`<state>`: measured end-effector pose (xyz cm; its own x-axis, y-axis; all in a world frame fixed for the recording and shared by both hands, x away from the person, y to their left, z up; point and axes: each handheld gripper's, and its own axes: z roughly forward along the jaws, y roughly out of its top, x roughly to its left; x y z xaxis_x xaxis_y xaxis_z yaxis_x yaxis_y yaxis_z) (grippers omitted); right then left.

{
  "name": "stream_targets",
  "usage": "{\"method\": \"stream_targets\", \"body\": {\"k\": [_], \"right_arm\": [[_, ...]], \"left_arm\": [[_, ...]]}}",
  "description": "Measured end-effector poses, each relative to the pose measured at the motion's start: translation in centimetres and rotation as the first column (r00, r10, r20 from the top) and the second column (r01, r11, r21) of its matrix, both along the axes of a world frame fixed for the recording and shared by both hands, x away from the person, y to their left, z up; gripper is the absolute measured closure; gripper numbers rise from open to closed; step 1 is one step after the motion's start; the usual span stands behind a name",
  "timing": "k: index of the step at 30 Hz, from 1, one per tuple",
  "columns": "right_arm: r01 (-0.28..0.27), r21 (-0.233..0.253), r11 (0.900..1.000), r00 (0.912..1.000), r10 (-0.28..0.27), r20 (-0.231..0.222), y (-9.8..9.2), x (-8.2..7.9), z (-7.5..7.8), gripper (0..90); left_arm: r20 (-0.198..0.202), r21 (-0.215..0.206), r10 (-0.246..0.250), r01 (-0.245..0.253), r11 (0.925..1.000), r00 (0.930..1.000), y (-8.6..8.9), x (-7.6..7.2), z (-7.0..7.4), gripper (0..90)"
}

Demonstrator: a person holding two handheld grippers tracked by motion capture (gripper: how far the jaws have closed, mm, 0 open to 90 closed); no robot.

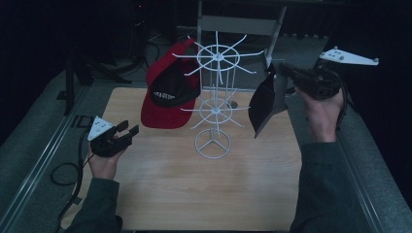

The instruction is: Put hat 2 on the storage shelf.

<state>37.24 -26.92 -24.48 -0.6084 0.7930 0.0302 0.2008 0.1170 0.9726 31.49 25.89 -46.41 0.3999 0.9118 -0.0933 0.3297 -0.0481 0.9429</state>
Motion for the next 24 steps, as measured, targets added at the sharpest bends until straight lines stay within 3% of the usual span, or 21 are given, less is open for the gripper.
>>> {"method": "stream_targets", "body": {"k": [24], "right_arm": [[-0.025,0.036,0.999,0.9992,0.024,0.033,0.8,0.2,2.4,89.8]], "left_arm": [[0.001,0.0,0.003,-0.003,1.0,1.0,0.1,0.0,-0.1,52.6]]}}
